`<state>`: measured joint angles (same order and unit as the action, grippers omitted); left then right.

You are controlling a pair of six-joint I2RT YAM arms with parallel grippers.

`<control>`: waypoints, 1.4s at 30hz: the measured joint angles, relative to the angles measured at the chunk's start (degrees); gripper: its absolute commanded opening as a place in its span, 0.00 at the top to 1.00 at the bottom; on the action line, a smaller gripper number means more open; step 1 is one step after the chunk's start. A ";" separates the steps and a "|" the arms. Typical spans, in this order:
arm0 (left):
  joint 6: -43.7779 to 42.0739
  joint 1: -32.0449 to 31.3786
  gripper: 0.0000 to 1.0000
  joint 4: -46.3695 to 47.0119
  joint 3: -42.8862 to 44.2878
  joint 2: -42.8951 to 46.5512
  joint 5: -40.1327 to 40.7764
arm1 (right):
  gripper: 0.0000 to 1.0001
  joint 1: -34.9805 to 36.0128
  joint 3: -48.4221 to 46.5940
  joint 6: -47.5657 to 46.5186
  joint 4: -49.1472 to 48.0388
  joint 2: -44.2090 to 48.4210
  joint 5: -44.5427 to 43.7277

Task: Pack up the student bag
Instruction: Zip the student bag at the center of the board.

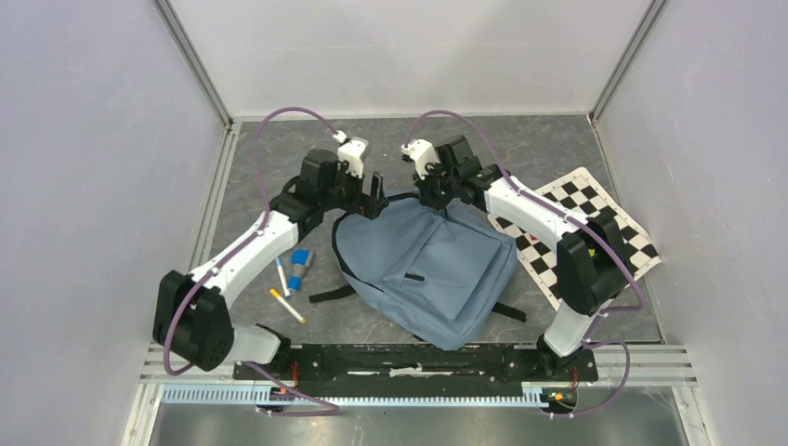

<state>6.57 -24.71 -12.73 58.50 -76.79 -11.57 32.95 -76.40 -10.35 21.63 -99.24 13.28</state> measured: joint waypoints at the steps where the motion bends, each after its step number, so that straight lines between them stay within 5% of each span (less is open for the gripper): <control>1: -1.62 -0.85 0.00 0.90 0.00 -1.03 -0.13 | 1.00 0.00 0.00 0.02 0.15 0.00 0.26; 9: -9.40 -3.32 0.01 6.45 0.57 -6.29 -0.35 | 1.00 0.00 1.05 1.11 0.26 1.49 1.88; 13: -10.86 -4.79 0.11 6.29 3.23 -11.10 0.50 | 1.00 0.00 1.53 2.03 -0.26 2.12 2.38; 15: -11.06 -5.66 0.26 6.32 4.02 -12.96 0.70 | 1.00 0.00 1.77 2.54 -0.50 2.23 2.40; 18: -10.64 -6.82 0.71 5.99 4.02 -14.05 0.74 | 1.00 0.00 1.88 3.04 -0.70 2.27 2.32; 21: -9.79 -7.26 0.97 6.32 4.04 -14.36 0.98 | 1.00 0.04 2.01 3.69 -0.79 2.67 1.57; 34: 0.11 -8.09 0.98 8.39 1.97 -8.96 4.98 | 1.00 -0.83 7.91 13.16 -5.29 9.29 -4.96; 42: 12.07 -2.14 0.98 11.89 -1.55 -6.71 -5.38 | 1.00 -4.31 12.81 15.72 -9.35 12.09 -1.77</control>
<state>18.63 -26.85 -0.84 56.95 -83.50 -16.95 28.64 -63.59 5.37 12.27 -87.15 11.51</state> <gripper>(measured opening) 0.045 0.013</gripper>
